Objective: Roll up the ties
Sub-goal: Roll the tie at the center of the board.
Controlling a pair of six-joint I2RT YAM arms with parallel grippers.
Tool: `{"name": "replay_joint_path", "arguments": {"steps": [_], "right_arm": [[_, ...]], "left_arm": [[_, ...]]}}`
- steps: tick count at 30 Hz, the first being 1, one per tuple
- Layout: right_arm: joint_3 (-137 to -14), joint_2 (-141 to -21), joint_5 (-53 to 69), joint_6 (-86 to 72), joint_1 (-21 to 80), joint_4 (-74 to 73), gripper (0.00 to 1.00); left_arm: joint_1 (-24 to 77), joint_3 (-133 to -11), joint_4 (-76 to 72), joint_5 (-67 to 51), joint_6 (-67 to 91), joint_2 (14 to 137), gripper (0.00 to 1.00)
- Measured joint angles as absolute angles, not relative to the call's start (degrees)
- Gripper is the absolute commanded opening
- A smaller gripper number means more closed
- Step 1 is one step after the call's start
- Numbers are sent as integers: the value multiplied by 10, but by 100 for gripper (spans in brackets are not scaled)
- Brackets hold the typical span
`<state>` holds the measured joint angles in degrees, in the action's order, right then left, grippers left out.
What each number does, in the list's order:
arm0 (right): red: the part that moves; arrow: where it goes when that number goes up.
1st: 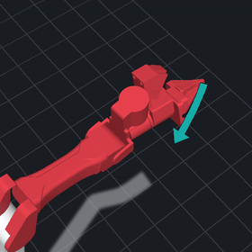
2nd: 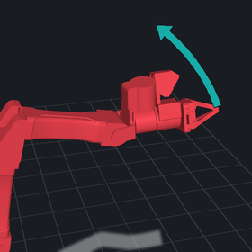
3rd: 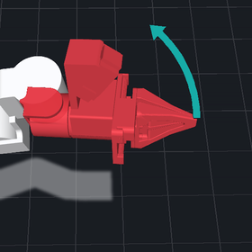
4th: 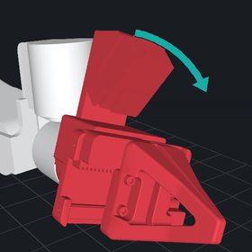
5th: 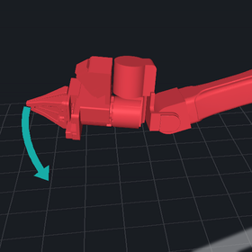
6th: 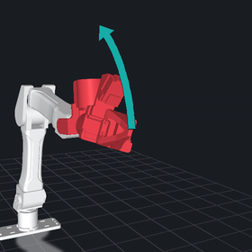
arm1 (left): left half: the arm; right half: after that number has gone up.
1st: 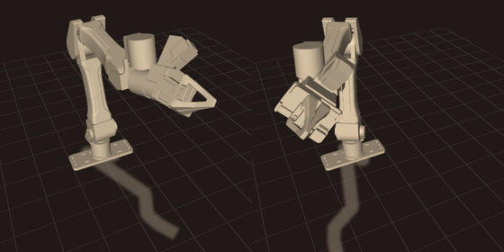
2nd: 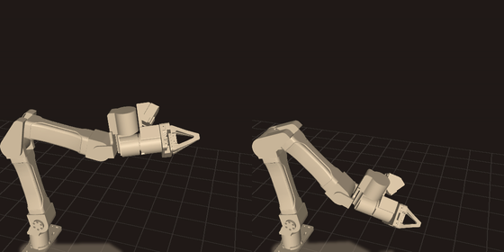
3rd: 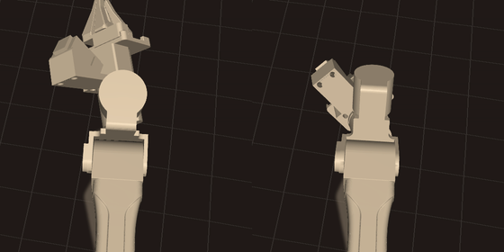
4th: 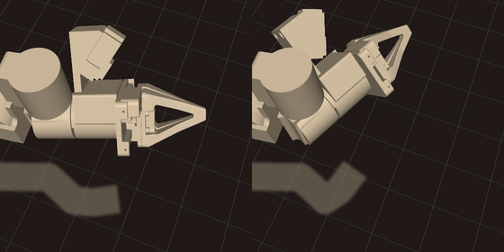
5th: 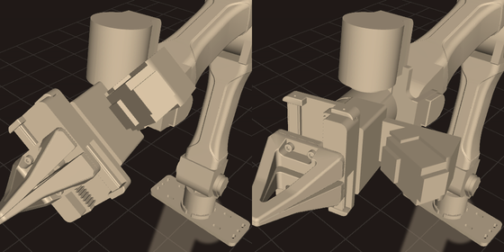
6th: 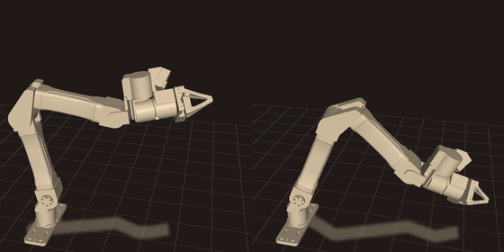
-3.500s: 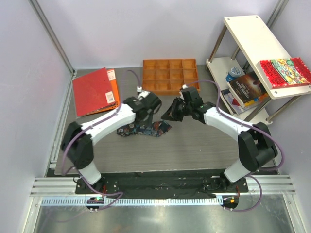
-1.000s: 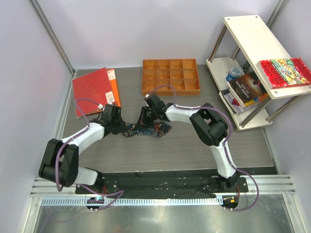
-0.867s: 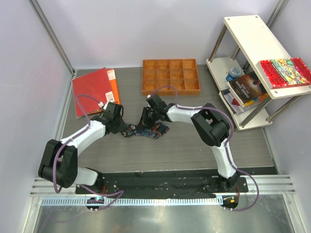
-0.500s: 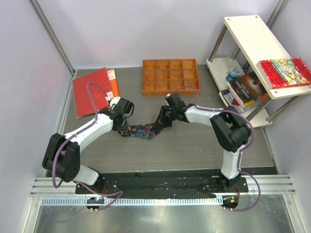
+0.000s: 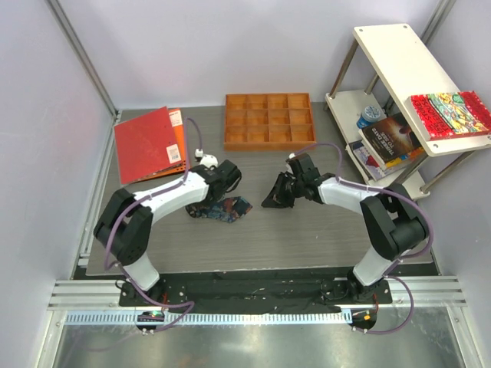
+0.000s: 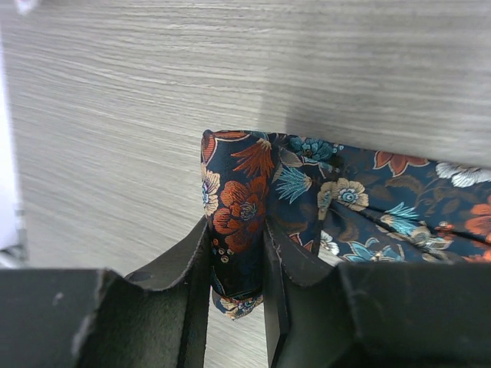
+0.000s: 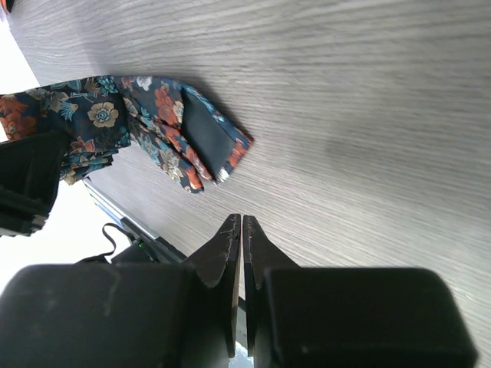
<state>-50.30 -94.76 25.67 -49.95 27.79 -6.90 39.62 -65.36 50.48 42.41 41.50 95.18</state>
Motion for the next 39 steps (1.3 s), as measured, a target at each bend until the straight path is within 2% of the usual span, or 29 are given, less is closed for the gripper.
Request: {"name": "replay_joint_path", "arguments": {"steps": [11,13,14,15,23,29,30,39], "right_arm": [[-468,-901,274,-496,250,-69,8],[-466,-895,275,-496,246,-67,8],[-464,-892,276,-496,245,-67,8],[-462,-888,278,-496,243,-66,8],[-444,-863,286,-494,222,-65,8],[-441,-846,288,-491,211,-72,9],[-441,-844,288,-491,210,-73,9],[-458,-835,289,-485,207,-100,9]], "left_arm": [[478,-711,571,520,416,1065,28],[493,-725,584,533,418,1088,31],[501,-733,590,538,418,1098,35],[509,-741,595,545,420,1110,44],[561,-788,615,555,423,1171,52],[572,-800,611,533,419,1183,66],[572,-801,611,529,417,1183,71],[572,-818,592,448,399,1154,89]]}}
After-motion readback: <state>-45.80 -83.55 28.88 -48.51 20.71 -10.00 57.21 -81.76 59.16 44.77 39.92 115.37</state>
